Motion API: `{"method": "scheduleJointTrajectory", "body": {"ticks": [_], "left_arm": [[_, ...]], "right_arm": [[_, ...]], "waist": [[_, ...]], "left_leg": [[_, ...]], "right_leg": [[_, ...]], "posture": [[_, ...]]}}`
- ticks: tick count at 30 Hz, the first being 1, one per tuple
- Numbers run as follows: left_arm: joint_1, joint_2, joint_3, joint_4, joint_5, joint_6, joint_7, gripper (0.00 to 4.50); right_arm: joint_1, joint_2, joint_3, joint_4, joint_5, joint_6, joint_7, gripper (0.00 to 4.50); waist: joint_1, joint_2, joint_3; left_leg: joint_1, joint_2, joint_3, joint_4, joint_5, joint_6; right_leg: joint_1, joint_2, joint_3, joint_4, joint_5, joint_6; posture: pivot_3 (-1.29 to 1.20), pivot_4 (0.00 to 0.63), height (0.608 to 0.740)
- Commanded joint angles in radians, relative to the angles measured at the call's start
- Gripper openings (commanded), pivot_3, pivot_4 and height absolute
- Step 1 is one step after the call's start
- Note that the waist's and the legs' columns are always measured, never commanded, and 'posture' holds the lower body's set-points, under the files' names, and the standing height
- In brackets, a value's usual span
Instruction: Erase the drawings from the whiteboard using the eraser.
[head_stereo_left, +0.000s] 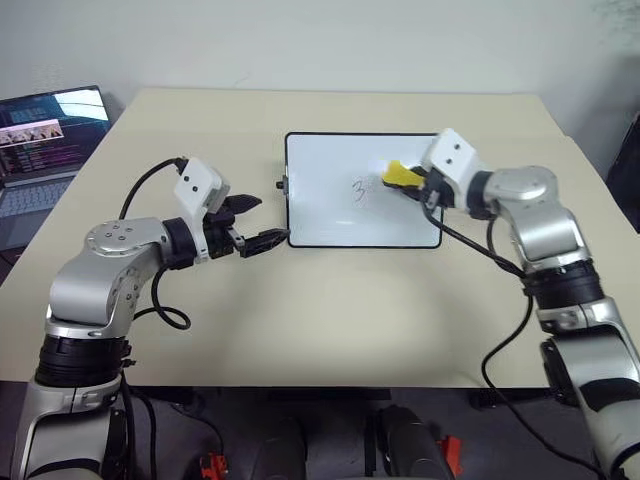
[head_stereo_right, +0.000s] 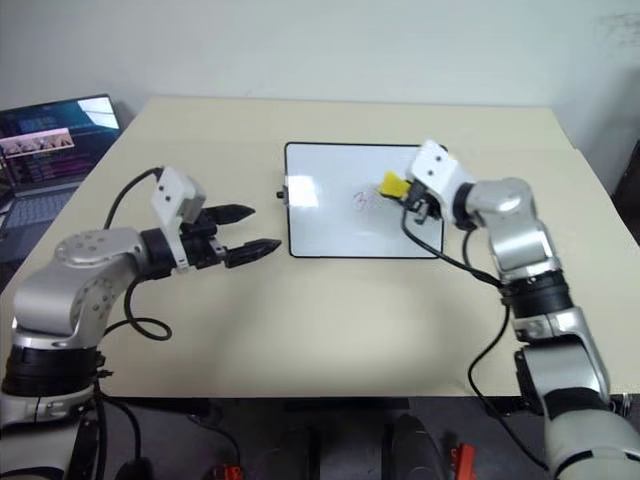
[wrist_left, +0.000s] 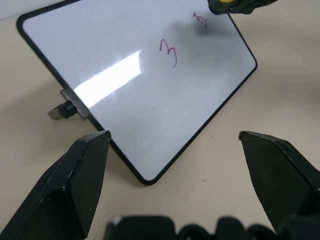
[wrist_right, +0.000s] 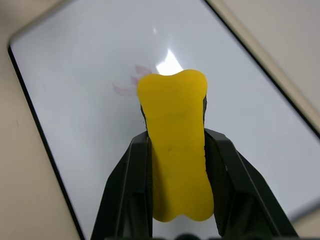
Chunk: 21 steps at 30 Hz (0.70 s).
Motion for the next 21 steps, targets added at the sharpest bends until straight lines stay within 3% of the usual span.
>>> {"method": "scheduleJointTrajectory", "body": {"ticks": [1,12,21], "left_arm": [[-0.030,0.030,0.020,-0.013,-0.002,-0.012,-0.018,4.50],[-0.054,0.055,0.024,-0.010,0.002,-0.015,-0.041,4.50],[-0.061,0.050,0.023,-0.010,0.008,-0.028,-0.036,4.50]], "right_arm": [[0.015,-0.107,-0.062,-0.026,-0.001,-0.045,0.002,1.09],[-0.032,-0.249,-0.081,0.084,0.009,-0.168,0.047,1.09],[-0.070,-0.165,-0.097,0.075,0.081,-0.167,0.040,1.08]], "waist": [[0.000,0.000,0.000],[-0.006,-0.001,0.001],[-0.010,-0.001,0.001]], "left_leg": [[0.000,0.000,0.000,0.000,0.000,0.000],[0.000,0.000,0.003,0.000,0.000,0.000],[0.001,0.000,0.003,-0.001,0.000,0.000]], "right_leg": [[0.000,0.000,0.000,0.000,0.000,0.000],[0.000,0.000,0.002,-0.001,0.000,0.001],[0.000,-0.001,0.003,-0.001,0.000,0.000]], "posture": [[0.00,0.150,0.740],[0.00,0.150,0.740],[0.00,0.150,0.740]]}}
